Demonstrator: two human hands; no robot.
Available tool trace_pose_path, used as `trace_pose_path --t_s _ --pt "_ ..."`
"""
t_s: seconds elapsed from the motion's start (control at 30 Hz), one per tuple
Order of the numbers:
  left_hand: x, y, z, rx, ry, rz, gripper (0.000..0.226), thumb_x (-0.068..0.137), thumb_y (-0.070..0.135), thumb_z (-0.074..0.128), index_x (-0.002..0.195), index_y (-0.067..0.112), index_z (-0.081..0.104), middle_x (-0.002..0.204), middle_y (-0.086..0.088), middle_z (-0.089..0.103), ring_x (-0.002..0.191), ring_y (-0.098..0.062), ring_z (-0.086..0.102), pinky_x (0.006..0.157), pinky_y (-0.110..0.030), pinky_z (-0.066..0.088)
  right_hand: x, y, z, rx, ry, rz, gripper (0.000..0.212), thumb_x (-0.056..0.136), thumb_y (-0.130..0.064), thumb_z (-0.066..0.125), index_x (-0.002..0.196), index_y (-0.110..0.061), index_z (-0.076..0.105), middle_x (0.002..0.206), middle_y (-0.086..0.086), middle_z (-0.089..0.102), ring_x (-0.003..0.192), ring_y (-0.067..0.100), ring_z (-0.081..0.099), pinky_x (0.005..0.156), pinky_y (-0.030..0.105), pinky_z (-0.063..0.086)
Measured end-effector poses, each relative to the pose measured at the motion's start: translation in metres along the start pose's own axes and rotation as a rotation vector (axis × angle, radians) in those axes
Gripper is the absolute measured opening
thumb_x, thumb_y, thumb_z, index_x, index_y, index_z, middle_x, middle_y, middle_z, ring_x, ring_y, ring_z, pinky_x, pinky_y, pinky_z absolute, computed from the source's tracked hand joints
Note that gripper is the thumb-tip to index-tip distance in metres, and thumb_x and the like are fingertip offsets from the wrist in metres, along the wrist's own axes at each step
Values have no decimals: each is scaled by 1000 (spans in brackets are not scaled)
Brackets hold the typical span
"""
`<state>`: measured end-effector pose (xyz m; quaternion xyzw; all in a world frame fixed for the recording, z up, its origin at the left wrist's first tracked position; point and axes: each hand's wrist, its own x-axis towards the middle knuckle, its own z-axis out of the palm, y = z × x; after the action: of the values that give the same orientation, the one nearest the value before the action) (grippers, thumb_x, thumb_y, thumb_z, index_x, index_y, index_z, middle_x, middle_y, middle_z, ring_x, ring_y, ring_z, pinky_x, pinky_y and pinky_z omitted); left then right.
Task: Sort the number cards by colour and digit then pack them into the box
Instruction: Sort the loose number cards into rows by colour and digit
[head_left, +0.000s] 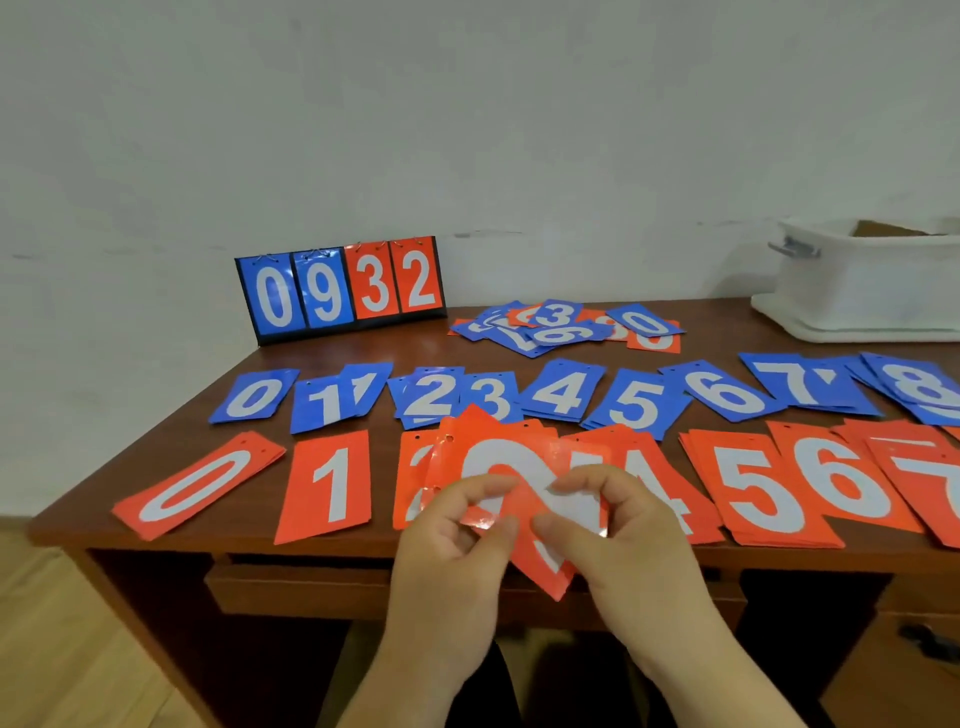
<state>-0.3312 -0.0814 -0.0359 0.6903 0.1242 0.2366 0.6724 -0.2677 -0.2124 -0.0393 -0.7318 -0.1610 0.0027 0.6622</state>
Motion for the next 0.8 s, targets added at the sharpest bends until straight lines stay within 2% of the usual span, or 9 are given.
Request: trace_pose_path --t_s 0.07,0.1,0.17,0.23,0.33,0.43,0.57,0.7,0.8 --pt "9 3 -9 86 40 -10 34 93 7 67 92 40 75 71 0 67 64 -15 58 65 -27 52 4 -2 -4 -4 -52 0 30 79 -11 80 92 -37 72 88 14 67 73 30 62 75 45 54" --pt "12 6 -15 115 30 -35 35 95 6 63 91 39 74 74 9 69 65 -17 61 67 -31 56 7 -4 -7 7 -67 7 29 81 -10 78 93 -36 73 89 16 67 77 34 63 78 48 54" --pt "16 14 -23 160 -20 -72 35 99 10 59 92 41 74 94 22 70 85 -14 69 80 -37 61 11 -8 -14 -13 -113 16 27 85 -10 73 91 -36 74 85 12 70 80 33 65 81 45 55" --pt "18 21 -24 198 -51 -47 36 100 15 58 95 48 72 104 36 63 99 -2 65 85 -31 59 13 -12 -17 -82 -164 -7 25 87 -12 70 88 -37 74 81 7 70 77 32 61 74 36 56" --pt "20 22 -22 150 30 29 37 100 14 60 99 50 70 108 27 69 98 1 68 81 -28 59 11 -17 -13 -133 -232 -39 20 86 -16 72 88 -35 74 77 7 67 75 34 60 68 37 53" --pt "19 18 -18 98 116 61 35 99 17 60 108 51 66 117 22 68 107 -3 66 88 -32 57 10 -15 -5 -182 -279 -56 16 86 -24 74 91 -39 72 73 7 63 69 26 59 68 35 53" --pt "11 16 -16 145 50 73 51 94 5 55 115 51 59 115 28 59 103 11 57 74 -8 47 8 -9 5 -192 -248 -84 19 86 -24 75 92 -41 70 60 -6 49 57 7 47 62 27 49" --pt "19 18 -28 307 117 81 54 95 5 54 116 55 52 114 41 53 106 16 51 78 -7 41 6 -13 7 -250 -206 -144 20 87 -28 74 94 -45 67 82 -16 65 67 4 60 65 17 50" --pt "32 21 -41 491 134 84 45 101 13 51 121 54 47 121 33 50 106 12 51 73 -8 40 12 -18 2 -395 -145 -223 15 89 -31 71 97 -43 66 90 -25 65 84 -5 60 68 6 44"
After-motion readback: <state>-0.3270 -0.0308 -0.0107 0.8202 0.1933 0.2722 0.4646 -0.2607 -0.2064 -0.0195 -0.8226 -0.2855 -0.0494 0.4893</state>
